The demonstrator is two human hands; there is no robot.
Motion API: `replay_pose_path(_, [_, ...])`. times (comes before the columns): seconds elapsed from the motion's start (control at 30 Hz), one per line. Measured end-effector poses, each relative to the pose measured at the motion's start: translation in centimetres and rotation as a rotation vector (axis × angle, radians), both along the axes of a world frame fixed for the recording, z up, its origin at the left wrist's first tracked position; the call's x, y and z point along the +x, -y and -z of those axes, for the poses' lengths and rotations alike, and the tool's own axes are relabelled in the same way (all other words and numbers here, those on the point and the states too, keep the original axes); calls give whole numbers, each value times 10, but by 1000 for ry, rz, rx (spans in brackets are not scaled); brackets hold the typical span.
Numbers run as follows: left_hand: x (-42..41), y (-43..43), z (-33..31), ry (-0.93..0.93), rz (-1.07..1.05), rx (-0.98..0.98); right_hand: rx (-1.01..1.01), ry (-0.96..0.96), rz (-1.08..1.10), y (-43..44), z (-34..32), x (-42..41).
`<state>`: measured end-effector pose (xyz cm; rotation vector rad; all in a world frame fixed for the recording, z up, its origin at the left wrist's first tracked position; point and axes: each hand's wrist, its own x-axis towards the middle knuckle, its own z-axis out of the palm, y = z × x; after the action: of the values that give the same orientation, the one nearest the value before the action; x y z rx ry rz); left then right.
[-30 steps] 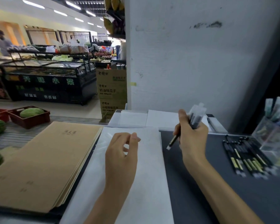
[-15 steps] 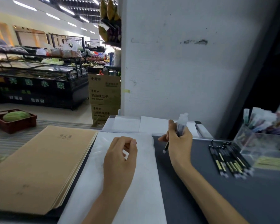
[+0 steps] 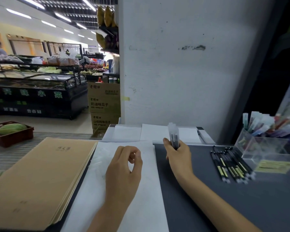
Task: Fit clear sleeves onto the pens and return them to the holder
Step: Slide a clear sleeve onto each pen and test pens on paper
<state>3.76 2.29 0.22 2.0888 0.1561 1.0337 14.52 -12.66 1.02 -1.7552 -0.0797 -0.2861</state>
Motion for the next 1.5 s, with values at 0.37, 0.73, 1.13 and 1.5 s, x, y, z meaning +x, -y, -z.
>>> replay_pose_path(0.37, [-2,15,0,-72,-9,540,134,-12,-56,9,0,-10])
replay_pose_path(0.73, [37,26,-62,-114,43,237,-30,24,-67,15,1,-8])
replay_pose_path(1.13, [87,56,-92,-365,320,284,-556,149,69,24,-7,-15])
replay_pose_path(1.5, [111,47,-78,-351,66,133,-833,280,-55,24,-14,0])
